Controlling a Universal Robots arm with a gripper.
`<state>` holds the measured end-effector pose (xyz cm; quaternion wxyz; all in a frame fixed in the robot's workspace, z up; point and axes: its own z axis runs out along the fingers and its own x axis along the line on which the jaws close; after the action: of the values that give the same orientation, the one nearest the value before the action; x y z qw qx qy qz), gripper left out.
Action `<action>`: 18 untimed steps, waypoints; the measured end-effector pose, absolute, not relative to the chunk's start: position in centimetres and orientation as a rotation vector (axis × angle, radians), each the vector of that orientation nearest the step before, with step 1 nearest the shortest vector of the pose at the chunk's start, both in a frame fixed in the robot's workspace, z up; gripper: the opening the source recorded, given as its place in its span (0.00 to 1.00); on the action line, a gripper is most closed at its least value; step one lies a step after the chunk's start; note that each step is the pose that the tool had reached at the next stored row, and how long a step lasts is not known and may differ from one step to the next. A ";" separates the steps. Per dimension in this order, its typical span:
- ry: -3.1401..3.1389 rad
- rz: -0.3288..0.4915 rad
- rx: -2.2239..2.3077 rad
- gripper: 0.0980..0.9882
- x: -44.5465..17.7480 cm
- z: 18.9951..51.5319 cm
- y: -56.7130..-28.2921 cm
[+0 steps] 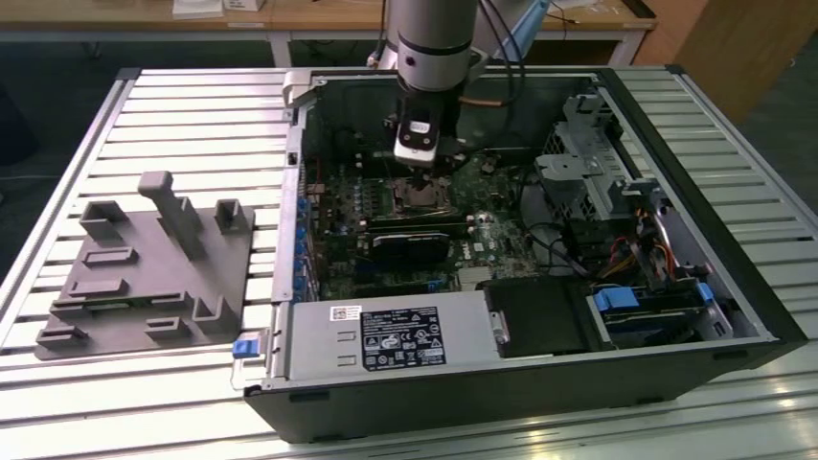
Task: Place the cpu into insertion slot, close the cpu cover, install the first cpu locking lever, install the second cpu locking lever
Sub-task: 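Close the cpu cover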
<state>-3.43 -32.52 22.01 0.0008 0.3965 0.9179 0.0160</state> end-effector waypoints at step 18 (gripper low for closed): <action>3.052 0.050 0.759 0.01 -3.4 21.9 -32.5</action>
<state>-3.43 -32.52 21.92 -0.0018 0.2415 0.9703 0.0160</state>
